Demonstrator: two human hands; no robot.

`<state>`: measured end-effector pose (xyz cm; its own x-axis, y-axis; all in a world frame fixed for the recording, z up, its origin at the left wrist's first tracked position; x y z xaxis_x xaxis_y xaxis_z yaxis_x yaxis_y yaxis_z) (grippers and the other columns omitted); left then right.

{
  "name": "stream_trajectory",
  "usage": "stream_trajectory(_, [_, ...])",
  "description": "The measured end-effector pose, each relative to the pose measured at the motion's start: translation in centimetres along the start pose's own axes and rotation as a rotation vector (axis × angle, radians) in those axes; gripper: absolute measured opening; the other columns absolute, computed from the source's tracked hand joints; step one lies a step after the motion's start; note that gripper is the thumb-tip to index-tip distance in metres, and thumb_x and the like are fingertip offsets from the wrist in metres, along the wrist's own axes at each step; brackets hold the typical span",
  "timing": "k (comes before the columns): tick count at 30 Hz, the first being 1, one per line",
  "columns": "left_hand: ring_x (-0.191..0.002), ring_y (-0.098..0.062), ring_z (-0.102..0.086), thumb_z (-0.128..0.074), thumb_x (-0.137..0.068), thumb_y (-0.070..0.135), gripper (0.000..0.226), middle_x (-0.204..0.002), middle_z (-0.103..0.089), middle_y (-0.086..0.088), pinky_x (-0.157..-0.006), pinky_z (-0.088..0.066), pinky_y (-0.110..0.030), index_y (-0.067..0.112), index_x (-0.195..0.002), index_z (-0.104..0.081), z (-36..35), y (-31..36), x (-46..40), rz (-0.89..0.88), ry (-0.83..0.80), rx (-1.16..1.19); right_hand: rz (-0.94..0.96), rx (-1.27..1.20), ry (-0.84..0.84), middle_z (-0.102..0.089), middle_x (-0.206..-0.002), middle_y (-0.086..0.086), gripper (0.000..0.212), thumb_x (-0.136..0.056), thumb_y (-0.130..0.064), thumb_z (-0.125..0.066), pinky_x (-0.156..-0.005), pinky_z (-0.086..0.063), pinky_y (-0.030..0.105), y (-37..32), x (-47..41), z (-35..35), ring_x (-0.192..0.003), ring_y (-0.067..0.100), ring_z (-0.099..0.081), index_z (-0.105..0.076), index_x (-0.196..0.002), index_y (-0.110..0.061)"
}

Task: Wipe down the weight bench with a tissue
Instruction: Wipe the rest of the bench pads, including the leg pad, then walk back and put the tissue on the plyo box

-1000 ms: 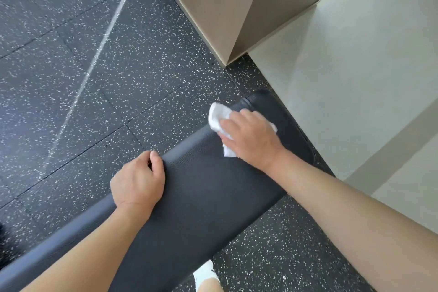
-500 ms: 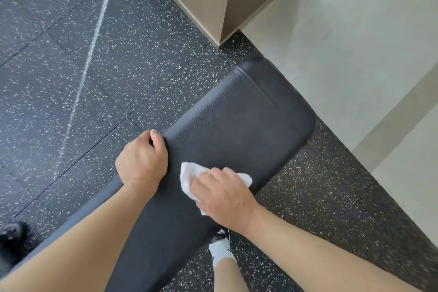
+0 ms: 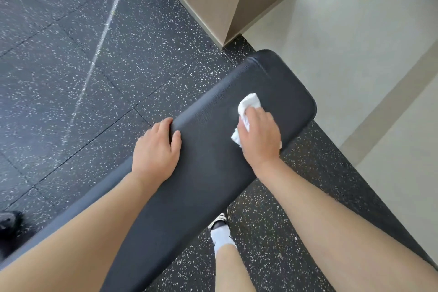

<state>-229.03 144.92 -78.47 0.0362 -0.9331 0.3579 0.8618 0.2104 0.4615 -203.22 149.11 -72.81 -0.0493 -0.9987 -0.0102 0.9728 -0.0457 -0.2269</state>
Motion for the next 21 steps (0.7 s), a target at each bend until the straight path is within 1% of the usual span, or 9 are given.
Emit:
stream_trajectory(2, [-0.119, -0.036, -0.058, -0.042, -0.106, 0.035, 0.045, -0.135, -0.061, -0.011, -0.099, -0.046, -0.049, 0.016, -0.147, -0.045, 0.7, -2.1, 2.5, -0.008, -0.022, -0.013, 0.118, -0.002, -0.091, -0.058, -0.084, 0.006, 0.014, -0.089, -0.027, -0.066, -0.056, -0.042, 0.041, -5.9, 4.0, -1.8, -0.069, 0.032, -0.051, -0.058, -0.087, -0.016])
stream_trajectory(4, [-0.120, -0.037, -0.058, -0.044, -0.106, 0.035, 0.048, -0.138, -0.060, -0.010, -0.101, -0.045, -0.050, 0.016, -0.150, -0.042, 1.5, -5.2, 5.4, 0.026, -0.058, -0.023, 0.219, 0.013, -0.185, -0.058, -0.085, 0.004, 0.013, -0.086, -0.031, -0.065, -0.057, -0.042, 0.041, -11.5, 7.9, -3.2, -0.070, 0.030, -0.053, -0.061, -0.090, -0.019])
stream_trajectory(6, [-0.123, -0.036, -0.057, -0.042, -0.106, 0.038, 0.050, -0.140, -0.059, -0.010, -0.102, -0.045, -0.050, 0.017, -0.152, -0.040, 2.4, -8.9, 8.3, 0.090, -0.108, -0.039, 0.287, 0.020, -0.272, -0.058, -0.081, 0.001, 0.015, -0.083, -0.031, -0.071, -0.055, -0.043, 0.039, -16.4, 10.8, -4.1, -0.069, 0.027, -0.056, -0.063, -0.088, -0.020])
stream_trajectory(8, [-0.128, -0.034, -0.054, -0.039, -0.106, 0.042, 0.052, -0.143, -0.056, -0.008, -0.104, -0.044, -0.050, 0.020, -0.153, -0.038, 3.2, -12.7, 11.4, 0.183, -0.187, -0.087, 0.321, 0.014, -0.308, -0.061, -0.083, 0.000, 0.016, -0.085, -0.031, -0.074, -0.057, -0.045, 0.038, -19.8, 12.4, -4.3, -0.072, 0.026, -0.058, -0.064, -0.090, -0.019])
stream_trajectory(10, [-0.129, -0.033, -0.054, -0.035, -0.106, 0.047, 0.051, -0.144, -0.056, -0.006, -0.103, -0.044, -0.049, 0.023, -0.151, -0.040, 4.6, -16.6, 14.2, 0.279, -0.284, -0.170, 0.306, -0.033, -0.372, -0.064, -0.097, 0.002, 0.016, -0.097, -0.033, -0.062, -0.069, -0.047, 0.041, -22.1, 13.1, -4.5, -0.085, 0.028, -0.059, -0.063, -0.102, -0.018])
stream_trajectory(12, [-0.125, -0.033, -0.056, -0.033, -0.106, 0.047, 0.045, -0.138, -0.058, -0.006, -0.099, -0.044, -0.047, 0.023, -0.141, -0.048, 7.3, -19.6, 16.3, 0.343, -0.330, -0.232, 0.271, -0.101, -0.446, -0.063, -0.108, 0.001, 0.022, -0.104, -0.037, -0.050, -0.079, -0.044, 0.041, -24.0, 13.5, -3.9, -0.096, 0.027, -0.056, -0.059, -0.111, -0.019])
stream_trajectory(13, [-0.123, -0.034, -0.057, -0.033, -0.106, 0.046, 0.043, -0.136, -0.059, -0.006, -0.098, -0.045, -0.047, 0.022, -0.138, -0.050, 9.1, -20.6, 17.1, 0.356, -0.321, -0.248, 0.262, -0.139, -0.441, -0.062, -0.109, 0.001, 0.023, -0.104, -0.038, -0.049, -0.081, -0.043, 0.040, -25.0, 13.5, -3.1, -0.097, 0.026, -0.055, -0.058, -0.112, -0.019])
stream_trajectory(16, [-0.124, -0.033, -0.057, -0.036, -0.106, 0.042, 0.042, -0.138, -0.058, -0.006, -0.100, -0.046, -0.046, 0.023, -0.141, -0.050, 15.7, -22.2, 18.9, 0.359, -0.220, -0.246, 0.242, -0.258, -0.374, -0.062, -0.102, 0.001, 0.023, -0.101, -0.038, -0.054, -0.080, -0.044, 0.041, -28.2, 13.3, 1.4, -0.096, 0.026, -0.055, -0.060, -0.111, -0.019])
stream_trajectory(21, [-0.127, -0.031, -0.055, -0.042, -0.106, 0.041, 0.045, -0.142, -0.058, -0.005, -0.104, -0.044, -0.047, 0.020, -0.145, -0.051, 28.0, -20.6, 22.1, 0.271, 0.011, -0.135, 0.236, -0.322, -0.272, -0.060, -0.095, -0.004, 0.020, -0.099, -0.041, -0.057, -0.073, -0.042, 0.038, -33.9, 12.9, 10.9, -0.092, 0.022, -0.055, -0.061, -0.108, -0.023])
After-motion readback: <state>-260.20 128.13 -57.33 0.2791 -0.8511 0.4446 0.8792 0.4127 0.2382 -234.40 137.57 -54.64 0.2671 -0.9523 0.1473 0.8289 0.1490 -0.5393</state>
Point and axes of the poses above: each hand's wrist, its own x-axis away from the middle knuckle, its own z-axis out of the back of the hand, y = z × x, the point moved 10 cm from there along -x, towards the middle knuckle
